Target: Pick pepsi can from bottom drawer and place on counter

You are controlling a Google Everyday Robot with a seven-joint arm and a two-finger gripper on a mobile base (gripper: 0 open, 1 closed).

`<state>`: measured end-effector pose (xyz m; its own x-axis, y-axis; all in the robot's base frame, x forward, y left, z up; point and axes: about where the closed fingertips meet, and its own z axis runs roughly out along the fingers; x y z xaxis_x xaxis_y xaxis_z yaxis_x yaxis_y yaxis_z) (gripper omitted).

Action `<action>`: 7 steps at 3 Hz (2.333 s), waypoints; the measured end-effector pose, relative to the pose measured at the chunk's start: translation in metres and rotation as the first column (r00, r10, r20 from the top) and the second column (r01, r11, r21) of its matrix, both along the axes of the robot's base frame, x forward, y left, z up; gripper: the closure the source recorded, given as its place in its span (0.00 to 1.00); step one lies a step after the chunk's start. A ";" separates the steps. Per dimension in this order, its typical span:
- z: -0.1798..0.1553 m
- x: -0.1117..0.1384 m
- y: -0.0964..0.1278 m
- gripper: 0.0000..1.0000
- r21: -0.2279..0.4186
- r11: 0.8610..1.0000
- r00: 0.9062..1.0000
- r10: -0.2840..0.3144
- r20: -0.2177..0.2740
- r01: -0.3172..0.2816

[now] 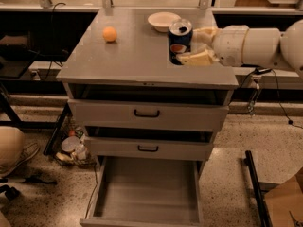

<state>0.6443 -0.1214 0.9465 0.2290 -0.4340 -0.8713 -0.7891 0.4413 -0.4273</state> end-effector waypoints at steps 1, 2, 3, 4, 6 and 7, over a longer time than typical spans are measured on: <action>-0.006 0.051 0.029 1.00 -0.007 1.000 0.997 0.015 -0.073 -0.015; -0.021 0.082 0.050 1.00 0.004 0.999 0.992 0.035 -0.125 -0.035; -0.047 0.113 0.072 1.00 0.025 0.999 0.978 0.050 -0.205 -0.046; -0.060 0.126 0.079 1.00 0.045 0.998 0.966 0.057 -0.252 -0.047; -0.083 0.141 0.079 1.00 0.105 0.994 0.938 0.073 -0.339 -0.039; -0.084 0.141 0.082 0.85 0.108 0.993 0.936 0.078 -0.343 -0.043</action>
Offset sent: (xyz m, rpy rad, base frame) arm 0.1180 0.0708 -0.0357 0.0144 0.1846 0.0497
